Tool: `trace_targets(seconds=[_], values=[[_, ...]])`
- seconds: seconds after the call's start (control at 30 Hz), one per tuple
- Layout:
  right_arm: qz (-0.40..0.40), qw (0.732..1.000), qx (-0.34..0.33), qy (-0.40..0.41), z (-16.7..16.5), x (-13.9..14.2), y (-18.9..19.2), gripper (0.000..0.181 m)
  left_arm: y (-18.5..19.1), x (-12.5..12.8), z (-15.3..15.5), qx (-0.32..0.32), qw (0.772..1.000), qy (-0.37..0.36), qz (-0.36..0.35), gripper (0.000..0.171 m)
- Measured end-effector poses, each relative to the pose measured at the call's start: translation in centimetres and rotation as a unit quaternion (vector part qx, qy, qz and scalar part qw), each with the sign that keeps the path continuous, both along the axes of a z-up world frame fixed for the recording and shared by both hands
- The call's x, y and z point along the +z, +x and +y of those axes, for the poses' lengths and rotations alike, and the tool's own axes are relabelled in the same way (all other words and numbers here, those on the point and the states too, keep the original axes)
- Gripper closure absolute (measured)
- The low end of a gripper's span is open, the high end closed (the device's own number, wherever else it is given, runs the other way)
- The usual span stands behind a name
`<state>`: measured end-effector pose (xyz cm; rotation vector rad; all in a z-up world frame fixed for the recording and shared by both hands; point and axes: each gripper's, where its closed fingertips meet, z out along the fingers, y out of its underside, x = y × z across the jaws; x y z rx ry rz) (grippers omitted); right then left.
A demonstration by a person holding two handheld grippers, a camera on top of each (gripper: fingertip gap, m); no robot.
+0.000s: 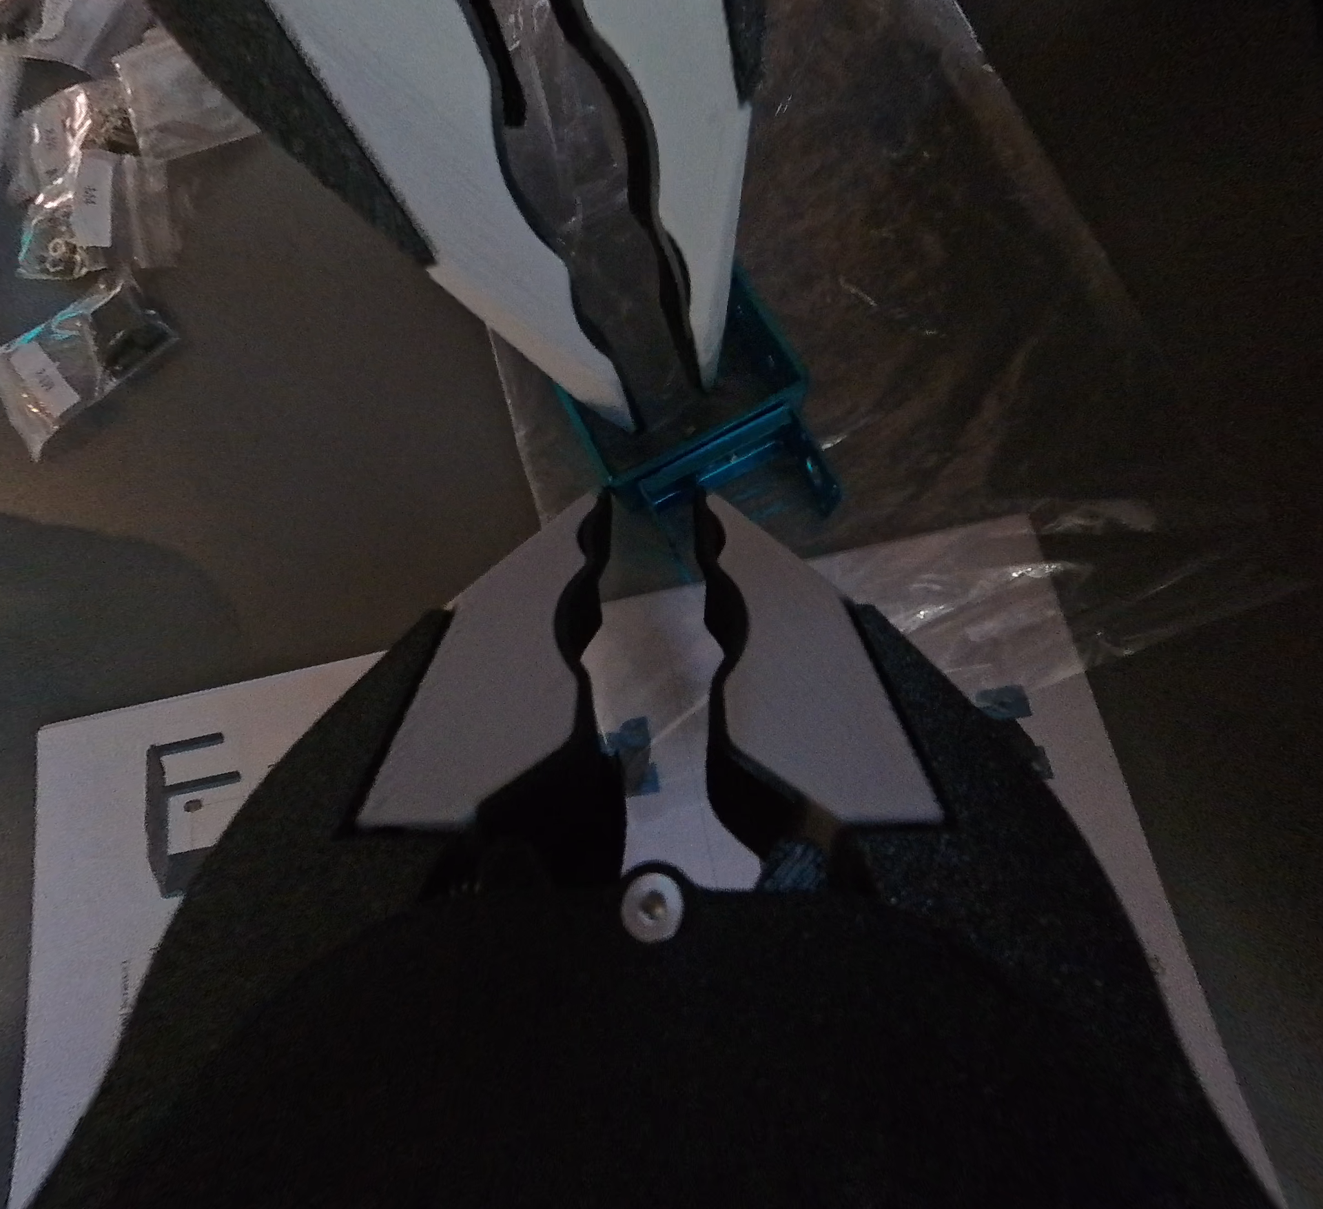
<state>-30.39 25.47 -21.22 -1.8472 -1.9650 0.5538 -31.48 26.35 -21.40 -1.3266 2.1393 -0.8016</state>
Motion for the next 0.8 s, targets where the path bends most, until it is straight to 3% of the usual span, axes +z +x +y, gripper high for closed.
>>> trace_targets(seconds=[0.8], values=[[0.028, 0.999, 0.035, -0.011, -0.61, -0.51, -0.83, 0.177, 0.07, -0.03, -0.23, -0.001, 1.0, -0.007, -0.002, 0.149]])
